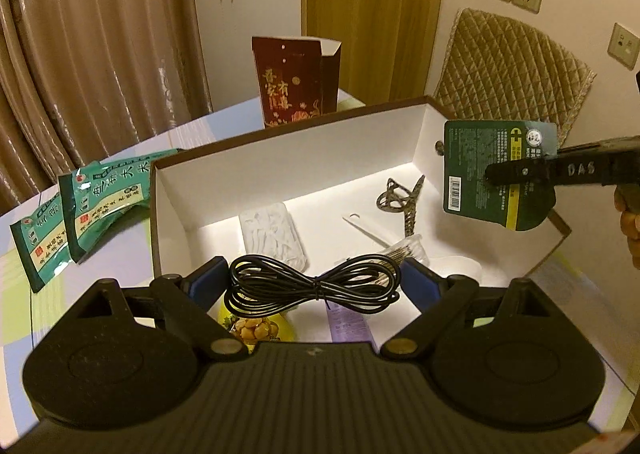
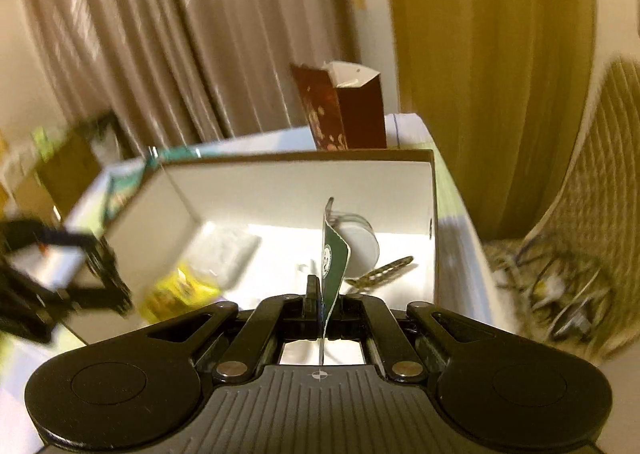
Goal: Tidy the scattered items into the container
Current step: 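Lower the green card into the box and open the right tool, then withdraw both tools from the box back toward the table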
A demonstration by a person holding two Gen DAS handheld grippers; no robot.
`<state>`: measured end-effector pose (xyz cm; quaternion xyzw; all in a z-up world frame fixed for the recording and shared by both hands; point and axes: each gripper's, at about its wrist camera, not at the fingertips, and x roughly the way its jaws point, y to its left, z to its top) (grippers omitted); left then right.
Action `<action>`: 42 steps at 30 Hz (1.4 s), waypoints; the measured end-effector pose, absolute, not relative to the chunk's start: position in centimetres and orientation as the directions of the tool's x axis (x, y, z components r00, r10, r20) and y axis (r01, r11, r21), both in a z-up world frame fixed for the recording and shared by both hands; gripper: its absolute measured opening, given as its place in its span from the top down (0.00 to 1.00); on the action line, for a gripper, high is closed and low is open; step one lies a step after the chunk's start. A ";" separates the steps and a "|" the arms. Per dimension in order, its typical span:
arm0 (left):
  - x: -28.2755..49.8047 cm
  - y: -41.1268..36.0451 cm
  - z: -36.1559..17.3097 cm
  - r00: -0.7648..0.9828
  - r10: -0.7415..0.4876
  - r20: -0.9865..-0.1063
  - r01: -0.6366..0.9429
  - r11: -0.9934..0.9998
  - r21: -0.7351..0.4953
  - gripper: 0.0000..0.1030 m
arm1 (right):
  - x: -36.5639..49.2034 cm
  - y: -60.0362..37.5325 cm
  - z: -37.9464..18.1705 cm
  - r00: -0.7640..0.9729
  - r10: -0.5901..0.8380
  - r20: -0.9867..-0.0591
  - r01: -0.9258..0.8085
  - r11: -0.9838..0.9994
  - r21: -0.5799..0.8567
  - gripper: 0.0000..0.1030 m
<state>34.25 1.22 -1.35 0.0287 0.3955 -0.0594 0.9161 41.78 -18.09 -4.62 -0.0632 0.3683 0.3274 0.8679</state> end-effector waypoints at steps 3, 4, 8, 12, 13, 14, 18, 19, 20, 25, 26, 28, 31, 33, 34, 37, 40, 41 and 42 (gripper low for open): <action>34.6 1.4 -1.8 0.672 -0.083 -0.736 0.126 0.992 0.003 0.13 | 41.5 -16.7 -6.2 0.523 0.472 -0.710 -0.651 0.759 0.024 1.00; 34.7 1.5 -2.0 0.669 -0.081 -0.739 0.124 0.992 0.004 0.13 | 41.4 -16.2 -6.8 0.530 0.451 -0.718 -0.663 0.748 -0.019 1.00; 34.9 1.8 -2.5 0.660 -0.072 -0.748 0.113 0.994 0.004 0.13 | 41.1 -14.9 -8.9 0.556 0.387 -0.735 -0.700 0.695 -0.163 1.00; 35.1 2.1 -2.8 0.653 -0.066 -0.754 0.104 0.995 0.004 0.13 | 41.2 -14.9 -10.0 0.540 0.366 -0.758 -0.712 0.679 -0.179 1.00; 35.1 2.2 -2.9 0.652 -0.064 -0.755 0.102 0.995 0.004 0.13 | 41.0 -15.0 -10.0 0.534 0.371 -0.760 -0.717 0.674 -0.175 0.95; 35.1 2.3 -3.0 0.651 -0.062 -0.757 0.100 0.995 0.004 0.13 | 41.0 -15.2 -10.0 0.521 0.380 -0.765 -0.725 0.670 -0.161 0.76; 35.3 2.4 -3.3 0.645 -0.059 -0.761 0.097 0.995 0.005 0.13 | 40.9 -15.1 -9.2 0.513 0.434 -0.741 -0.741 0.659 -0.128 0.38; 35.4 2.4 -3.3 0.644 -0.060 -0.763 0.098 0.995 0.005 0.13 | 40.9 -15.1 -9.2 0.510 0.439 -0.740 -0.745 0.656 -0.124 0.38; 35.5 2.4 -3.4 0.641 -0.060 -0.765 0.099 0.995 0.005 0.13 | 40.9 -15.0 -9.0 0.502 0.445 -0.742 -0.748 0.654 -0.114 0.37; 35.7 2.0 -3.9 0.629 -0.058 -0.775 0.108 0.994 0.013 0.13 | 41.2 -15.3 -8.7 0.489 0.459 -0.742 -0.740 0.669 -0.073 0.31; 35.7 2.0 -4.0 0.625 -0.058 -0.778 0.109 0.994 0.014 0.13 | 41.2 -15.4 -8.6 0.489 0.461 -0.741 -0.738 0.672 -0.069 0.29; 35.8 1.9 -4.3 0.616 -0.052 -0.786 0.108 0.994 0.018 0.13 | 41.1 -15.5 -8.5 0.485 0.467 -0.740 -0.737 0.674 -0.058 0.27; 36.0 1.9 -4.6 0.606 -0.044 -0.794 0.104 0.994 0.024 0.13 | 41.1 -15.7 -8.4 0.486 0.472 -0.736 -0.734 0.677 -0.050 0.24; 36.1 1.9 -4.8 0.601 -0.043 -0.798 0.103 0.994 0.024 0.13 | 41.1 -15.8 -8.4 0.486 0.472 -0.736 -0.733 0.678 -0.049 0.23; 36.1 1.9 -4.8 0.599 -0.043 -0.799 0.102 0.994 0.024 0.13 | 41.1 -15.8 -8.4 0.485 0.473 -0.736 -0.733 0.678 -0.048 0.22; 36.1 1.9 -4.9 0.597 -0.040 -0.801 0.103 0.994 0.027 0.13 | 41.2 -15.8 -8.5 0.482 0.475 -0.736 -0.734 0.678 -0.043 0.21; 36.2 2.0 -5.0 0.595 -0.039 -0.803 0.102 0.994 0.028 0.12 | 41.2 -15.8 -8.5 0.483 0.476 -0.735 -0.735 0.676 -0.045 0.20; 36.3 2.0 -5.0 0.595 -0.036 -0.803 0.100 0.995 0.029 0.12 | 41.2 -15.7 -8.5 0.484 0.475 -0.735 -0.736 0.676 -0.048 0.19; 36.4 2.1 -5.0 0.594 -0.034 -0.804 0.097 0.995 0.029 0.12 | 41.1 -15.7 -8.4 0.484 0.475 -0.734 -0.736 0.675 -0.049 0.18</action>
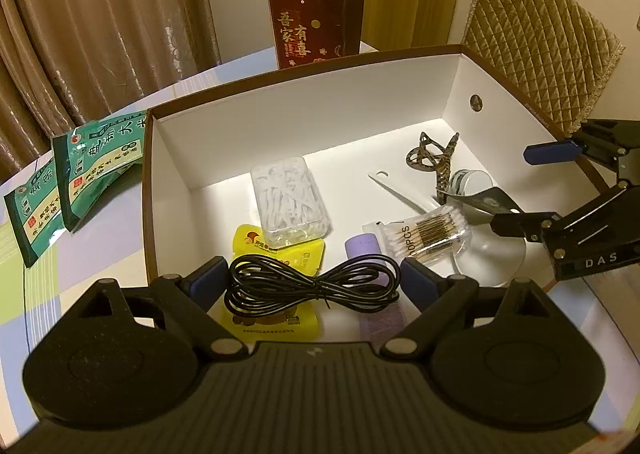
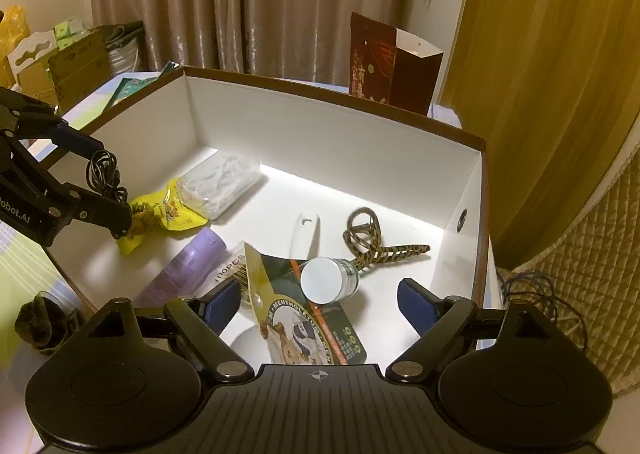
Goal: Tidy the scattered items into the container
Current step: 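Withdraw both tools from the box back toward the table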
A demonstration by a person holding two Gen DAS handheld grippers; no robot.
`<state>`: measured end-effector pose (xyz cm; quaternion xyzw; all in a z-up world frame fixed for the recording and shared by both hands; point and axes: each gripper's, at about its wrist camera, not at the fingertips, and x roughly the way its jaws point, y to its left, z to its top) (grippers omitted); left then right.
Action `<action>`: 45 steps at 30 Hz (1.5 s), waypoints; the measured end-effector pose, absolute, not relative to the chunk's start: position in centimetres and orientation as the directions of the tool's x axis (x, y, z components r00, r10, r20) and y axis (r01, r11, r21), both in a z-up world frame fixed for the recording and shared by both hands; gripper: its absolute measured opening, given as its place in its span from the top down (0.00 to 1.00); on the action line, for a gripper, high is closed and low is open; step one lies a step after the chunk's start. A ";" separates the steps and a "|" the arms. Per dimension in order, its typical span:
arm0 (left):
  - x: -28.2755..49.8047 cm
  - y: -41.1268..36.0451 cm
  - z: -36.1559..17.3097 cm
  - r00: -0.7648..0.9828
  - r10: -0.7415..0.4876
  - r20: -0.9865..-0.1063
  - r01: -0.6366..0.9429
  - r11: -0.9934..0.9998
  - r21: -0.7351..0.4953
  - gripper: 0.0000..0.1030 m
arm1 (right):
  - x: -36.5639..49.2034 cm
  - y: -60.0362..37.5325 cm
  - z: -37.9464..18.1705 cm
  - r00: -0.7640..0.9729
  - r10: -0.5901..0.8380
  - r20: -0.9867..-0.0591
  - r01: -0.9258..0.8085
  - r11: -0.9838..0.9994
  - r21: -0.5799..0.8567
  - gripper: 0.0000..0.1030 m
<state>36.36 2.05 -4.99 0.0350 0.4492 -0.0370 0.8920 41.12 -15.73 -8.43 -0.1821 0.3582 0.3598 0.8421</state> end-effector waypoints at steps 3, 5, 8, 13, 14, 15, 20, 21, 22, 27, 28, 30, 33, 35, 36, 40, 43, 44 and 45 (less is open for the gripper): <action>36.5 2.2 -5.0 0.591 -0.034 -0.806 0.094 0.995 0.027 0.12 | 41.0 -15.7 -8.4 0.484 0.477 -0.734 -0.740 0.670 -0.053 0.14; 36.6 2.2 -5.1 0.588 -0.028 -0.808 0.090 0.995 0.031 0.12 | 41.0 -15.7 -8.4 0.487 0.477 -0.732 -0.739 0.672 -0.054 0.12; 36.6 2.3 -5.2 0.580 -0.024 -0.814 0.087 0.996 0.033 0.11 | 41.1 -15.8 -8.2 0.482 0.483 -0.731 -0.739 0.672 -0.043 0.08; 36.5 2.3 -5.2 0.576 -0.020 -0.817 0.092 0.995 0.040 0.06 | 41.1 -15.7 -8.0 0.487 0.488 -0.724 -0.738 0.674 -0.042 0.05; 36.5 2.3 -5.2 0.576 -0.019 -0.818 0.091 0.995 0.041 0.05 | 41.1 -15.7 -7.9 0.486 0.490 -0.724 -0.738 0.674 -0.039 0.04; 36.5 2.3 -5.2 0.575 -0.017 -0.818 0.090 0.995 0.042 0.04 | 41.1 -15.7 -7.9 0.484 0.492 -0.724 -0.738 0.674 -0.036 0.04; 36.5 2.2 -5.2 0.568 -0.013 -0.823 0.084 0.996 0.043 0.04 | 41.1 -15.7 -7.7 0.483 0.493 -0.723 -0.736 0.676 -0.030 0.02; 36.5 2.2 -5.2 0.567 -0.011 -0.824 0.082 0.996 0.043 0.04 | 41.1 -15.7 -7.7 0.484 0.492 -0.723 -0.735 0.677 -0.031 0.02; 36.5 2.2 -5.3 0.565 -0.010 -0.825 0.079 0.996 0.043 0.04 | 41.1 -15.7 -7.7 0.484 0.492 -0.724 -0.734 0.678 -0.031 0.02; 36.4 2.3 -5.2 0.563 -0.003 -0.826 0.067 0.997 0.042 0.04 | 40.9 -15.8 -7.5 0.487 0.492 -0.722 -0.730 0.682 -0.028 0.02; 36.3 2.3 -5.1 0.564 -0.001 -0.826 0.065 0.997 0.043 0.04 | 40.8 -15.8 -7.5 0.489 0.492 -0.720 -0.729 0.684 -0.029 0.02; 36.3 2.3 -5.0 0.565 0.001 -0.825 0.061 0.997 0.043 0.04 | 40.8 -15.9 -7.4 0.491 0.494 -0.717 -0.727 0.686 -0.025 0.02; 36.1 2.3 -4.9 0.567 0.005 -0.824 0.056 0.997 0.044 0.04 | 40.6 -15.9 -7.1 0.494 0.499 -0.712 -0.725 0.688 -0.021 0.02; 36.0 2.3 -4.8 0.569 0.006 -0.822 0.053 0.998 0.044 0.04 | 40.4 -15.9 -7.0 0.500 0.497 -0.709 -0.724 0.689 -0.027 0.02; 35.9 2.3 -4.7 0.571 0.005 -0.821 0.053 0.998 0.043 0.04 | 40.3 -15.9 -6.9 0.501 0.497 -0.708 -0.724 0.689 -0.029 0.02; 35.5 2.1 -4.3 0.580 0.001 -0.814 0.053 0.998 0.039 0.04 | 39.9 -16.0 -6.5 0.506 0.501 -0.702 -0.725 0.688 -0.031 0.02; 35.2 2.0 -3.9 0.589 -0.003 -0.808 0.053 0.998 0.035 0.04 | 39.6 -16.0 -6.3 0.511 0.502 -0.698 -0.725 0.688 -0.035 0.02; 35.0 2.0 -3.8 0.593 -0.005 -0.805 0.053 0.998 0.033 0.04 | 39.5 -16.0 -6.2 0.511 0.503 -0.697 -0.725 0.688 -0.036 0.02; 34.9 2.0 -3.6 0.596 -0.006 -0.803 0.052 0.998 0.032 0.04 | 39.4 -16.1 -6.1 0.513 0.504 -0.695 -0.725 0.688 -0.036 0.02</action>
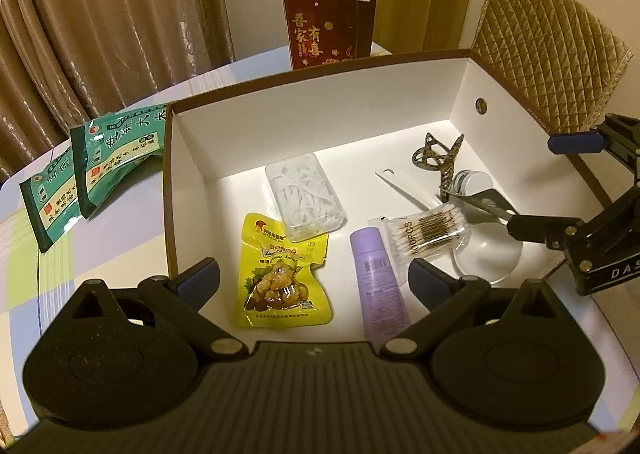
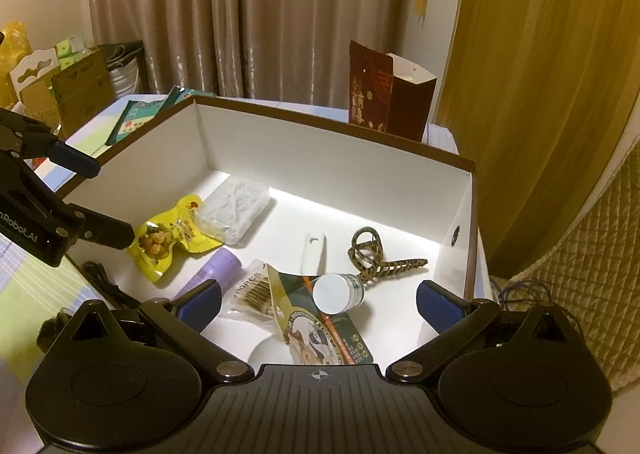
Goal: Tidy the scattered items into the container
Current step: 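Withdraw both tools from the box back toward the table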
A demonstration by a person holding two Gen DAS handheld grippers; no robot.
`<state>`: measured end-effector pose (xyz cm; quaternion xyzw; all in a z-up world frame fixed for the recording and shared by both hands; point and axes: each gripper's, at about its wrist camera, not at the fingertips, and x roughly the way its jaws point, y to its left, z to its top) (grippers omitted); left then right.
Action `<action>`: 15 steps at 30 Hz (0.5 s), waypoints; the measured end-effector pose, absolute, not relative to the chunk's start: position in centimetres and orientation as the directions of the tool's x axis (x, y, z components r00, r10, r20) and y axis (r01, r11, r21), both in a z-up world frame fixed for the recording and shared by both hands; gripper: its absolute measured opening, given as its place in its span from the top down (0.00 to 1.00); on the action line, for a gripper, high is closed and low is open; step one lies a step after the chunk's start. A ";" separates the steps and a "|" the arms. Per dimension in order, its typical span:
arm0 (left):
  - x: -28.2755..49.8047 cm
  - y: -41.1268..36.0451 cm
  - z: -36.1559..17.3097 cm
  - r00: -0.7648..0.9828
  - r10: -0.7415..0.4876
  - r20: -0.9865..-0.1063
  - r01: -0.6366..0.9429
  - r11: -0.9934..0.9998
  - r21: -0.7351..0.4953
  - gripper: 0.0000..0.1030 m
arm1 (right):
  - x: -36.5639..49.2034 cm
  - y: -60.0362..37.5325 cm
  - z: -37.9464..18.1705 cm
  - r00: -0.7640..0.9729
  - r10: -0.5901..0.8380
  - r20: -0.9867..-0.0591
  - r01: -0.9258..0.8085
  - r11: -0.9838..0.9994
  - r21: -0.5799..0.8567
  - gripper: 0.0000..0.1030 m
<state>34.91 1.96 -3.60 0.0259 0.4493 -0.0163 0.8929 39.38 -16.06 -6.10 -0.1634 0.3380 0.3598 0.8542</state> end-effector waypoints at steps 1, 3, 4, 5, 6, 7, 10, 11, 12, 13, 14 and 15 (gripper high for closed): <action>34.8 1.9 -3.4 0.599 -0.006 -0.801 0.051 0.998 0.031 0.04 | 39.3 -16.1 -6.0 0.514 0.505 -0.693 -0.725 0.688 -0.036 0.02; 34.5 1.9 -3.1 0.607 -0.007 -0.795 0.049 0.998 0.029 0.04 | 39.0 -16.2 -5.8 0.518 0.508 -0.689 -0.724 0.689 -0.037 0.02; 34.3 1.9 -2.9 0.610 -0.007 -0.792 0.048 0.998 0.028 0.04 | 38.8 -16.2 -5.6 0.520 0.509 -0.685 -0.724 0.689 -0.037 0.02; 34.1 1.9 -2.8 0.614 -0.008 -0.789 0.048 0.999 0.027 0.04 | 38.7 -16.2 -5.5 0.523 0.511 -0.682 -0.724 0.689 -0.038 0.02; 33.9 1.9 -2.6 0.618 -0.009 -0.786 0.047 0.999 0.025 0.04 | 38.6 -16.3 -5.4 0.525 0.513 -0.680 -0.724 0.689 -0.039 0.02; 33.7 1.9 -2.4 0.621 -0.010 -0.783 0.046 0.999 0.024 0.04 | 38.4 -16.3 -5.3 0.527 0.514 -0.677 -0.724 0.689 -0.041 0.02; 33.1 1.9 -1.8 0.632 -0.010 -0.775 0.043 0.999 0.022 0.04 | 37.9 -16.4 -4.9 0.535 0.519 -0.667 -0.723 0.690 -0.044 0.02; 32.9 1.9 -1.7 0.635 -0.010 -0.773 0.042 0.999 0.021 0.04 | 37.7 -16.5 -4.8 0.539 0.520 -0.662 -0.722 0.691 -0.044 0.02; 32.6 1.9 -1.5 0.638 -0.009 -0.770 0.040 0.999 0.021 0.04 | 37.5 -16.6 -4.6 0.544 0.523 -0.656 -0.720 0.692 -0.045 0.02; 32.4 1.9 -1.3 0.641 -0.008 -0.767 0.038 0.999 0.021 0.04 | 37.3 -16.7 -4.4 0.550 0.526 -0.649 -0.718 0.695 -0.045 0.02; 32.1 2.0 -1.2 0.645 -0.007 -0.764 0.037 0.999 0.022 0.04 | 37.0 -16.8 -4.2 0.555 0.529 -0.642 -0.715 0.697 -0.043 0.02; 31.8 2.0 -1.0 0.648 -0.005 -0.761 0.035 0.999 0.023 0.04 | 36.7 -17.0 -4.0 0.559 0.532 -0.636 -0.713 0.700 -0.041 0.02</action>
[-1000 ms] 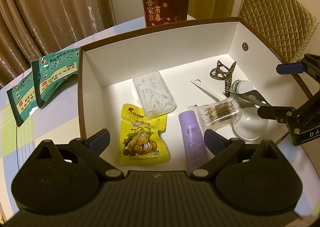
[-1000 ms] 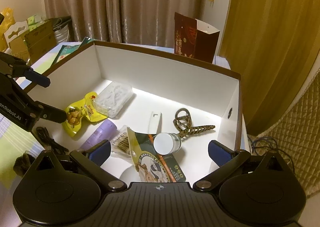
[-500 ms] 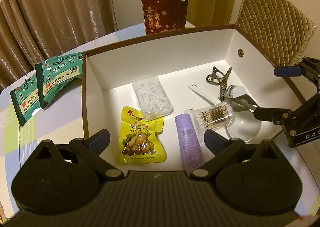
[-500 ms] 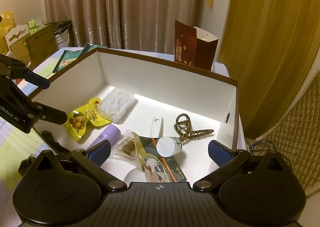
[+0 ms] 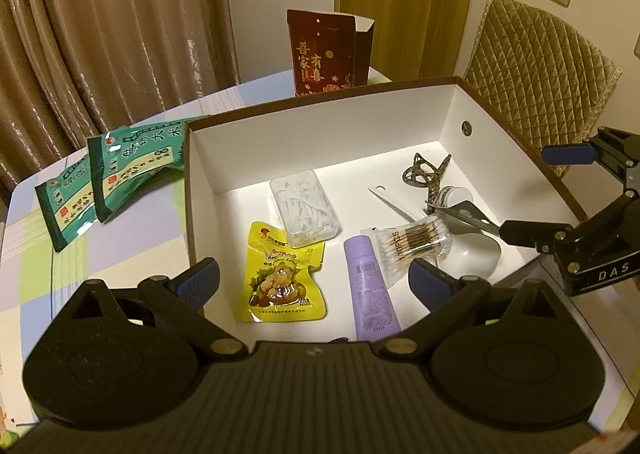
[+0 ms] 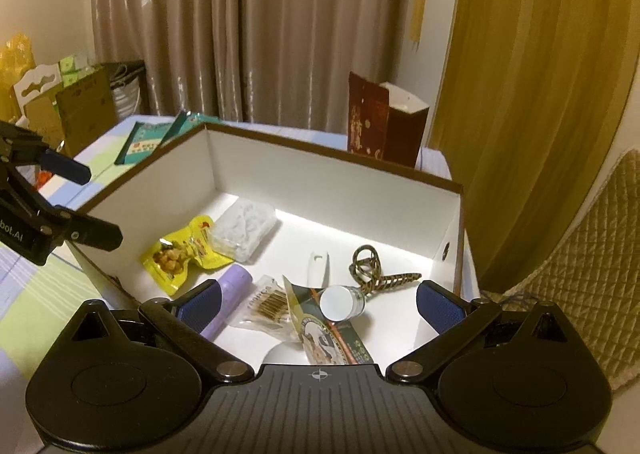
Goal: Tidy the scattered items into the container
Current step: 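Withdraw both tools from the box back toward the table, then move both tools toward the brown scrunchie and green lip gel tube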
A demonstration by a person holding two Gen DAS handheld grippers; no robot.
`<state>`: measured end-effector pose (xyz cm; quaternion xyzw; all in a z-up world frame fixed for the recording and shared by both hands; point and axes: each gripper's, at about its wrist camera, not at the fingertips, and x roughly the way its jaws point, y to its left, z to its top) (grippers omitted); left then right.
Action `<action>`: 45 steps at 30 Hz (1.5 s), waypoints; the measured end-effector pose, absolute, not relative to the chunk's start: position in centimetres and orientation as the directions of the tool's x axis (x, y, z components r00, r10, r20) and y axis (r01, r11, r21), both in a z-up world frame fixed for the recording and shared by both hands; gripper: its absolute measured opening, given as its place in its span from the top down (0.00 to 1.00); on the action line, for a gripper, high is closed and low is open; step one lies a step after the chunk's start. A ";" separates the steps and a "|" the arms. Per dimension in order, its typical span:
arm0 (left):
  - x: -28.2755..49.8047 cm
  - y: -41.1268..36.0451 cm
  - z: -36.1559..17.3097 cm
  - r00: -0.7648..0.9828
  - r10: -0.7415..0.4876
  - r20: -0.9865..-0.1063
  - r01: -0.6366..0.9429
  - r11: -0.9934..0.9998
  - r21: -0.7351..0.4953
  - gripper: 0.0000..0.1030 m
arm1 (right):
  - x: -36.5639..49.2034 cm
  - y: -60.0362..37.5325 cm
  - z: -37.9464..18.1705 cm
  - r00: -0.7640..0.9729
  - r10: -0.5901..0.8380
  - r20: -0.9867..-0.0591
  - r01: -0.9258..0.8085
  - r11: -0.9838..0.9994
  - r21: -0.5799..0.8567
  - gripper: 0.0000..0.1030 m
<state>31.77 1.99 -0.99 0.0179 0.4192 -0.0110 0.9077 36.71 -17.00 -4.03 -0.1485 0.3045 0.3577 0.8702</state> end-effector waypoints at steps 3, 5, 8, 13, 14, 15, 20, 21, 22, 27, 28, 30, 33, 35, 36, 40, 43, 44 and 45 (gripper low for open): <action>30.6 2.0 -0.5 0.659 0.005 -0.752 0.028 0.999 0.031 0.04 | 35.8 -17.5 -3.4 0.571 0.542 -0.616 -0.704 0.709 -0.028 0.02; 29.7 2.1 -0.2 0.666 0.016 -0.746 0.018 0.999 0.037 0.03 | 35.2 -17.9 -3.0 0.577 0.551 -0.603 -0.700 0.714 -0.016 0.02; 28.5 2.5 0.2 0.674 0.034 -0.738 -0.006 0.999 0.040 0.03 | 34.3 -18.5 -2.6 0.579 0.566 -0.587 -0.691 0.723 0.014 0.02; 25.8 3.1 0.5 0.683 0.060 -0.728 -0.046 0.998 0.040 0.03 | 32.9 -19.2 -1.9 0.574 0.586 -0.572 -0.681 0.730 0.064 0.02; 25.3 3.1 0.5 0.682 0.064 -0.728 -0.052 0.998 0.039 0.03 | 32.7 -19.4 -1.8 0.572 0.589 -0.571 -0.679 0.730 0.072 0.02; 24.8 3.2 0.5 0.681 0.068 -0.729 -0.059 0.998 0.038 0.03 | 32.4 -19.5 -1.8 0.572 0.591 -0.569 -0.677 0.732 0.079 0.02; 22.5 3.2 0.5 0.681 0.089 -0.727 -0.088 0.995 0.040 0.03 | 31.0 -19.8 -1.7 0.567 0.601 -0.564 -0.669 0.735 0.112 0.02; 22.1 3.1 0.5 0.681 0.093 -0.726 -0.090 0.995 0.043 0.03 | 30.6 -19.9 -1.7 0.565 0.602 -0.564 -0.668 0.735 0.115 0.02; 21.7 2.9 0.5 0.681 0.097 -0.726 -0.090 0.995 0.048 0.03 | 30.3 -19.9 -1.8 0.563 0.603 -0.565 -0.668 0.735 0.118 0.02; 19.9 2.4 0.0 0.671 0.104 -0.734 -0.099 0.994 0.050 0.03 | 28.6 -19.9 -2.4 0.538 0.604 -0.588 -0.668 0.731 0.139 0.02; 19.6 2.3 -0.2 0.668 0.101 -0.737 -0.101 0.994 0.044 0.03 | 28.3 -19.8 -2.5 0.534 0.603 -0.593 -0.668 0.731 0.142 0.02; 19.1 2.1 -0.4 0.661 0.095 -0.744 -0.108 0.994 0.032 0.03 | 27.7 -19.8 -2.9 0.525 0.602 -0.602 -0.668 0.730 0.146 0.02; 18.5 2.0 -0.8 0.653 0.089 -0.752 -0.114 0.993 0.018 0.03 | 27.0 -19.8 -3.3 0.517 0.599 -0.612 -0.666 0.730 0.152 0.02; 18.1 2.0 -0.9 0.649 0.087 -0.756 -0.117 0.993 0.014 0.03 | 26.7 -19.9 -3.4 0.513 0.596 -0.618 -0.661 0.733 0.158 0.02; 17.9 1.9 -1.0 0.648 0.086 -0.757 -0.118 0.993 0.011 0.03 | 26.6 -19.9 -3.5 0.510 0.596 -0.621 -0.660 0.734 0.163 0.02; 17.3 1.6 -1.4 0.640 0.080 -0.764 -0.121 0.993 0.003 0.03 | 25.8 -20.0 -4.0 0.499 0.591 -0.634 -0.657 0.735 0.168 0.02; 17.0 1.3 -1.9 0.631 0.077 -0.772 -0.118 0.993 0.003 0.03 | 25.3 -19.9 -4.6 0.486 0.584 -0.650 -0.654 0.737 0.173 0.02; 16.9 1.2 -2.0 0.627 0.075 -0.775 -0.117 0.993 0.002 0.04 | 25.1 -19.9 -4.8 0.481 0.582 -0.656 -0.653 0.737 0.175 0.02; 16.8 1.2 -2.2 0.624 0.075 -0.778 -0.117 0.993 0.002 0.04 | 24.9 -19.8 -5.1 0.476 0.579 -0.661 -0.652 0.738 0.177 0.02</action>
